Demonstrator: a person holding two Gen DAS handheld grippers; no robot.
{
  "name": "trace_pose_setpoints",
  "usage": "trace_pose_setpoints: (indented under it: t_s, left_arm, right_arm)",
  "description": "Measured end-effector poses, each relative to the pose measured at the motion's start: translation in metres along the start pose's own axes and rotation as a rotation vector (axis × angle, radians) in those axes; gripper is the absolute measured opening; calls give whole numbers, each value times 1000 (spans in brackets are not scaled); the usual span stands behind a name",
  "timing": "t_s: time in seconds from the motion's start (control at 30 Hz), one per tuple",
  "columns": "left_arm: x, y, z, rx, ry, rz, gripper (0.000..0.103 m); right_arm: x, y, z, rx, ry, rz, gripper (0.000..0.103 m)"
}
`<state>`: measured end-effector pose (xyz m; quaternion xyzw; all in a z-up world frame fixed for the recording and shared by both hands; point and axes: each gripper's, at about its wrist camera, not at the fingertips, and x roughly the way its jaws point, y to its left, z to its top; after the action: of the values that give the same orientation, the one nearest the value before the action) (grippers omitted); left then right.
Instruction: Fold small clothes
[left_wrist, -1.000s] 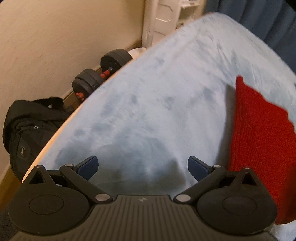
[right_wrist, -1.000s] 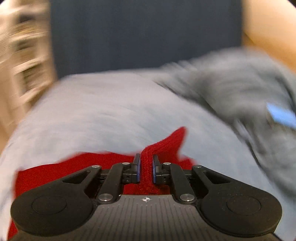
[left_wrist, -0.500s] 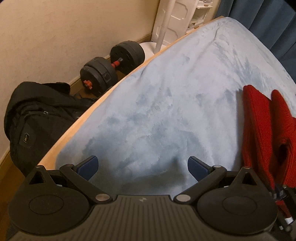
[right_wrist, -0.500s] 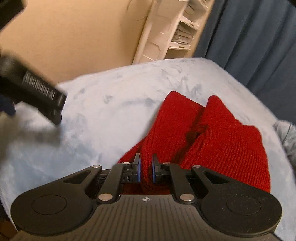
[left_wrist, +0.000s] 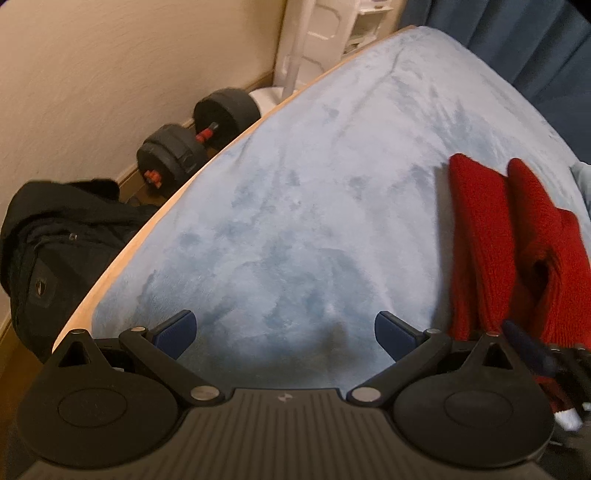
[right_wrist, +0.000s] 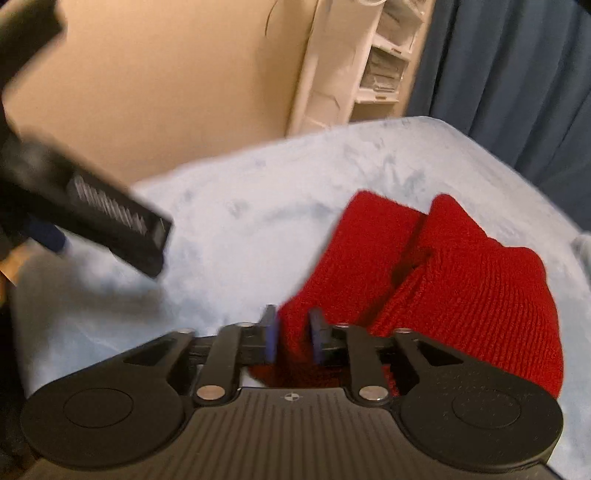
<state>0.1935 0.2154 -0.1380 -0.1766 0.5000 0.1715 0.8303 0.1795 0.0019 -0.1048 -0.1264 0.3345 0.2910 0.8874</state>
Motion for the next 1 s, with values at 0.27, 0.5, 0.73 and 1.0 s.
trace_pose_setpoints:
  t_s: [0.27,0.5,0.73,1.0]
  left_arm:
    - [-40,-55,0,148,-118,-233,103]
    - [-9,-134,1,382,-30,-332,44]
    - [-8,-112,10,282,77,-432,12]
    - [23,-111,-2,264,104,-413,16]
  right_arm:
    - [-94,-71,-38,85,-20,-159,38]
    - [-72,-96,-70,67,89,-312,51]
    - [-60,-96,-65,-5,51,-262,5]
    - [-47,-94,-83,39,106,-247,6]
